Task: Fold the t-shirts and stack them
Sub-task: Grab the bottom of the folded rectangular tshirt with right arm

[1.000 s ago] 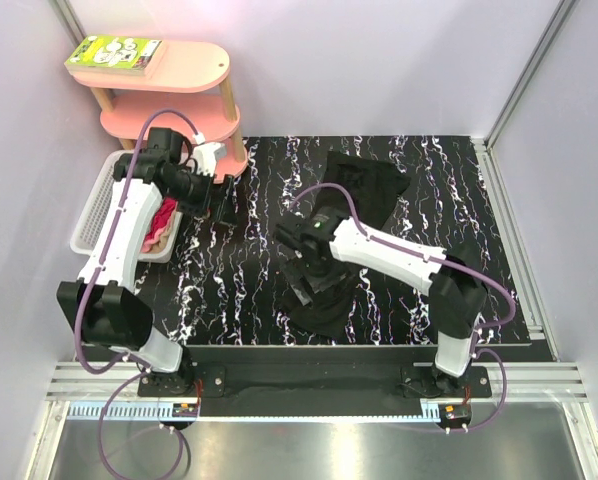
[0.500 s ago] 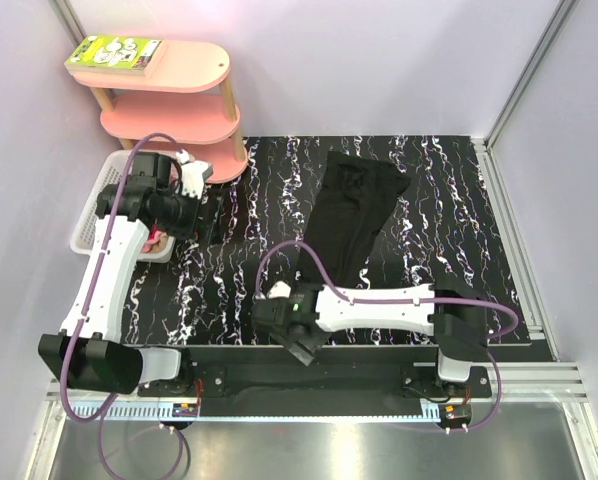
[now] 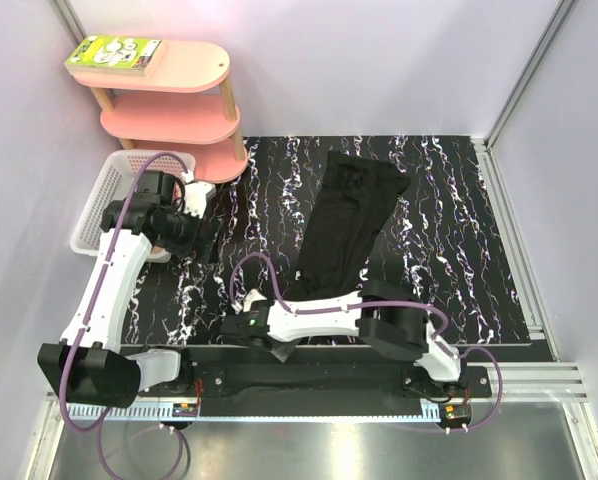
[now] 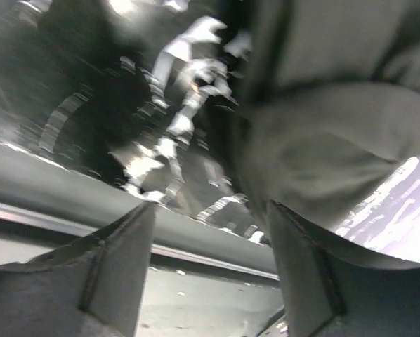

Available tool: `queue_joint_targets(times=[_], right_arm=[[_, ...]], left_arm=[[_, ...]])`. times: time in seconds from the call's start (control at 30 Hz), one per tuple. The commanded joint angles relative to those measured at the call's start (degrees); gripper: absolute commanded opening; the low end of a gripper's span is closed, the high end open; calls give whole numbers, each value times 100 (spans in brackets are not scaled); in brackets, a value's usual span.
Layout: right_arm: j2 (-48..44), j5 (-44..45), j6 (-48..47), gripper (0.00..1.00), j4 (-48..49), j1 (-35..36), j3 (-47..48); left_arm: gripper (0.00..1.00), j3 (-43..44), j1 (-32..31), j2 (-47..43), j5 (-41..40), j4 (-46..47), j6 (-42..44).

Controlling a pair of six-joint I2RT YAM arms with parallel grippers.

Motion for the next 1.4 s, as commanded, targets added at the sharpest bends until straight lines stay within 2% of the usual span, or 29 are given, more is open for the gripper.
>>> queue_joint_targets(times=[0.0,0.2,0.43,0.63,1.03,1.37], right_arm=[[473,382,335,70,-14,64,702],[737,505,563,67,-285,55,984],[-61,566,1021,71,-891,55,949],[-195,777,1170,72,-963,2,607],[-361,681,1232,70,-375,-164,-404],[-335,654,1048,69,-84,-323,-492]], left_arm=[[97,-29,79,-147,206,177,379],[97,-160,211,-304,426,151,581],[98,-398,343,-402,497,133,810],[98,-372,396,-393,611,124,758],[98,-327,405,-507,620,-16,670],[98,-433,414,-577,690,-17,547]])
